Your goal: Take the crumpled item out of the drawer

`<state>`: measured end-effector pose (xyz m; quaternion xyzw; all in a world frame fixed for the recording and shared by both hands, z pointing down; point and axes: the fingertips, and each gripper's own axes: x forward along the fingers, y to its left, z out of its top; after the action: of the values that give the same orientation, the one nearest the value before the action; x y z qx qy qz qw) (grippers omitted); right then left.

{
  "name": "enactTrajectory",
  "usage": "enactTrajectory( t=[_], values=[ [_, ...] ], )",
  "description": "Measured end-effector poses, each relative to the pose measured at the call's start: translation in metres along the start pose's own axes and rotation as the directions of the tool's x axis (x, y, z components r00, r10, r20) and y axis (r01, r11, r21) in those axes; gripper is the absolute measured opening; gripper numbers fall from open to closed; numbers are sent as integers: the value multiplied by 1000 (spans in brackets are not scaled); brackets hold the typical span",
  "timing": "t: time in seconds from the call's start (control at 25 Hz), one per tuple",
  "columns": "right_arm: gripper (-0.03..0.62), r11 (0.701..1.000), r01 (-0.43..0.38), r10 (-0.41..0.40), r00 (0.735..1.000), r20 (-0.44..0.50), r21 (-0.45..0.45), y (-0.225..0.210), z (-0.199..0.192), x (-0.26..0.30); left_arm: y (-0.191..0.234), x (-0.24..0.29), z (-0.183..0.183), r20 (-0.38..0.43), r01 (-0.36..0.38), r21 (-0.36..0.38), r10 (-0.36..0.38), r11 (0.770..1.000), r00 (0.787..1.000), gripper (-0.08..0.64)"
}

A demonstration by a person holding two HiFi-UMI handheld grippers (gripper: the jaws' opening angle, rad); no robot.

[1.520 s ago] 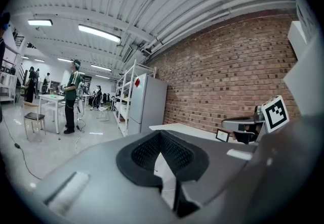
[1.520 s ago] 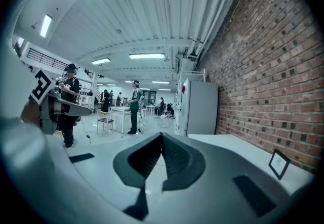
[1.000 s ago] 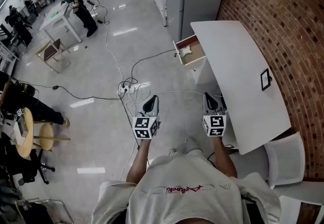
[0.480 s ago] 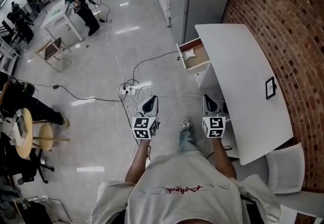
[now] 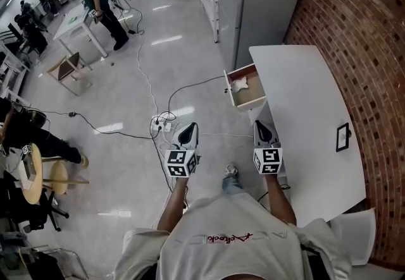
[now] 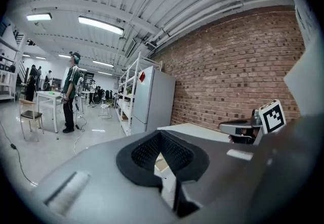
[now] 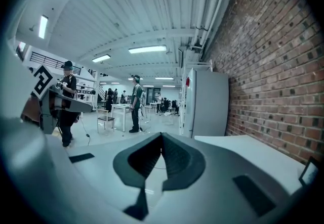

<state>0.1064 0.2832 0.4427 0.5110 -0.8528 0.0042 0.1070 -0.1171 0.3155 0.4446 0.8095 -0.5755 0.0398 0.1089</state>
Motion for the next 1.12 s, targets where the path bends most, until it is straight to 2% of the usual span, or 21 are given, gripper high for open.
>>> enactTrajectory(
  t=[0.2, 0.64, 0.84, 1.12],
  values=[
    [12, 1000, -22, 22, 1000, 2, -4, -36, 12, 49, 14, 54, 19, 6, -32, -14, 33, 999, 999, 9],
    [12, 999, -54, 54, 999, 5, -7, -102, 17, 127, 22, 149, 32, 1, -69, -12, 69, 998, 998, 9],
    [12, 998, -56, 56, 998, 16, -26, -123, 19, 149, 21, 177, 36, 4, -77, -19, 77, 997, 997, 9],
    [12, 995, -101, 101, 995, -8, -15, -132, 10, 169, 24, 197, 27, -19, -97, -18, 97, 995, 995, 9]
  ],
)
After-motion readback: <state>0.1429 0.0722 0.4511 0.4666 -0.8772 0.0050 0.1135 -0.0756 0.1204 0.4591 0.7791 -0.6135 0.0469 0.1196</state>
